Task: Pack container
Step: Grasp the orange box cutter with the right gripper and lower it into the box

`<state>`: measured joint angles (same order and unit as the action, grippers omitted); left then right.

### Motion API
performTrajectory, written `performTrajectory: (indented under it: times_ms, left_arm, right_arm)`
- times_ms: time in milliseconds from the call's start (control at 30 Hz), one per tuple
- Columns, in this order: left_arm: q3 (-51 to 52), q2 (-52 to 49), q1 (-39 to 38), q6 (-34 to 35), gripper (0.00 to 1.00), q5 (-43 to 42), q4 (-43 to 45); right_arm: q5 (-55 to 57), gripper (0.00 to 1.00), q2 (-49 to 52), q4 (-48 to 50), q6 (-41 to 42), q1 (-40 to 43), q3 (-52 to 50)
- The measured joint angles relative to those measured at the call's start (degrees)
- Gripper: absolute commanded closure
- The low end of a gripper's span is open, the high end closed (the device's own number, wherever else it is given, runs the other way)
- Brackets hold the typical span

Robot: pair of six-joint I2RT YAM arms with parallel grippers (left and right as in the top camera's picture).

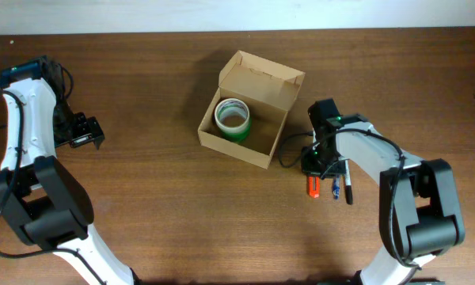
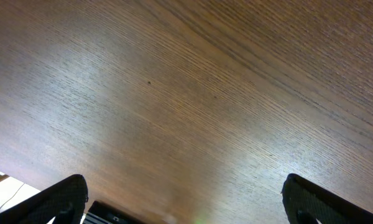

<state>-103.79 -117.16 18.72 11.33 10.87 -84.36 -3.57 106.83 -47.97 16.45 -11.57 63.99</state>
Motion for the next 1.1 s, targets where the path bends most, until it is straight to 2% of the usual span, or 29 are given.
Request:
performTrajectory:
  times_ms: [100,200,300,400,567,700,800,1100]
  left_arm:
    - [0.0,0.0,0.0,0.0,0.00,0.0,0.0]
    - [0.0,0.0,0.0,0.0,0.00,0.0,0.0]
    - [0.0,0.0,0.0,0.0,0.00,0.0,0.0]
    - [0.0,0.0,0.0,0.0,0.00,0.0,0.0]
    - [0.0,0.0,0.0,0.0,0.00,0.0,0.0]
    - [0.0,0.0,0.0,0.0,0.00,0.0,0.0]
    - [0.0,0.0,0.0,0.0,0.00,0.0,0.0]
    - [0.0,0.0,0.0,0.0,0.00,0.0,0.0]
  right_arm:
    - [0.2,0.83,0.5,-3.1,-1.0,0.0,3.3]
    - [2.1,0.83,0.0,-9.5,-2.7,0.0,12.3]
    - [4.0,0.87,-1.6,-15.4,-5.1,-0.1,24.9]
    - [5.3,0.90,-3.9,-20.3,-8.7,-0.3,43.4]
    - [5.6,0.86,-7.9,-21.9,-13.9,-3.4,58.8]
    - [5.7,0.85,-9.4,-24.0,-20.1,-10.4,60.6]
    - [5.7,0.85,-6.5,-25.6,-24.3,-14.8,60.5]
    - [7.5,0.85,11.5,-29.7,-32.2,-22.4,59.3]
